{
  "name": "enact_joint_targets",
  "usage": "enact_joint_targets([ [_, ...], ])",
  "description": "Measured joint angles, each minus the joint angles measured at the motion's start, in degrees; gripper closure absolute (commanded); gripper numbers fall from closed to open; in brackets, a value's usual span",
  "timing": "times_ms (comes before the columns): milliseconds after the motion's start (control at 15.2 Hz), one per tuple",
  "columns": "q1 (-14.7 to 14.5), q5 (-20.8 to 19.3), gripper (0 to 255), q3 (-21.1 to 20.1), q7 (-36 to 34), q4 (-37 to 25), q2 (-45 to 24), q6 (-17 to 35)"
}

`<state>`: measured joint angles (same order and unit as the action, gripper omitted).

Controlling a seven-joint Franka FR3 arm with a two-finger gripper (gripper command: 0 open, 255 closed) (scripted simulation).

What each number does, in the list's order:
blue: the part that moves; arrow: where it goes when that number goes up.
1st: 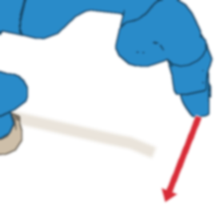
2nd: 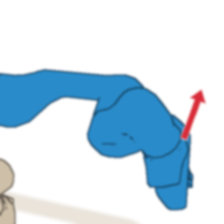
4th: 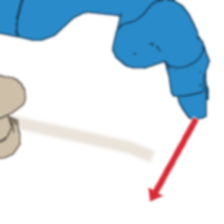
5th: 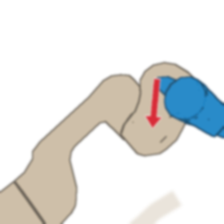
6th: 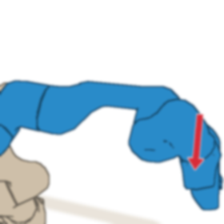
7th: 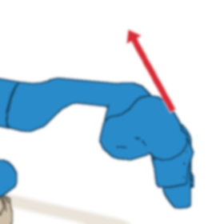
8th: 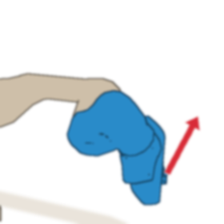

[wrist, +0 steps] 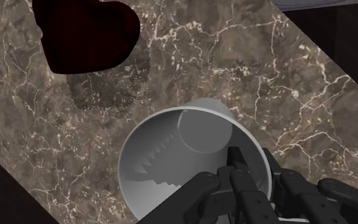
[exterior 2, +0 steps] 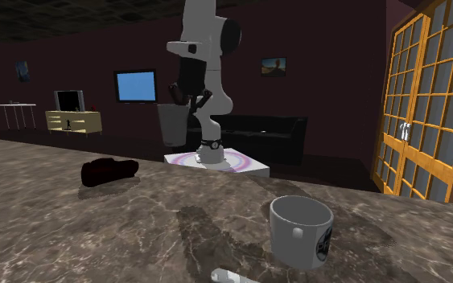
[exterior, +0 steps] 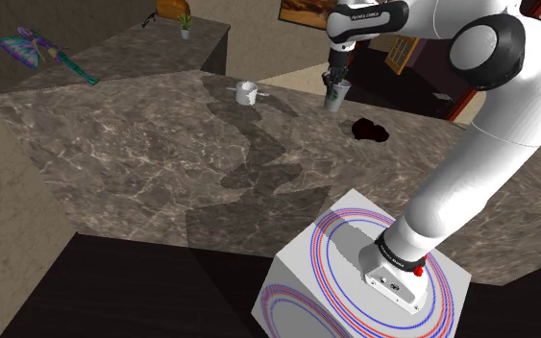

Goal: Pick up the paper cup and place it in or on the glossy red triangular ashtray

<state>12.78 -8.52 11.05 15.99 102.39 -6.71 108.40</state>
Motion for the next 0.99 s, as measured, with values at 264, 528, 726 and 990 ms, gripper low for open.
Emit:
enact_joint_targets([
  [264,2.8,-0.2,255,2.3,5.0,2.0,1.7,1.1],
  [528,5.7,0.2,255,4.7,10.5,0.6,1.4,0.8],
  [726,8.0,0.6,255,6.6,14.7,-0.1,1.1,1.1],
  [990,10.9,1.6,255,8.8,20.2,-2.3,-0.2,0.8],
])
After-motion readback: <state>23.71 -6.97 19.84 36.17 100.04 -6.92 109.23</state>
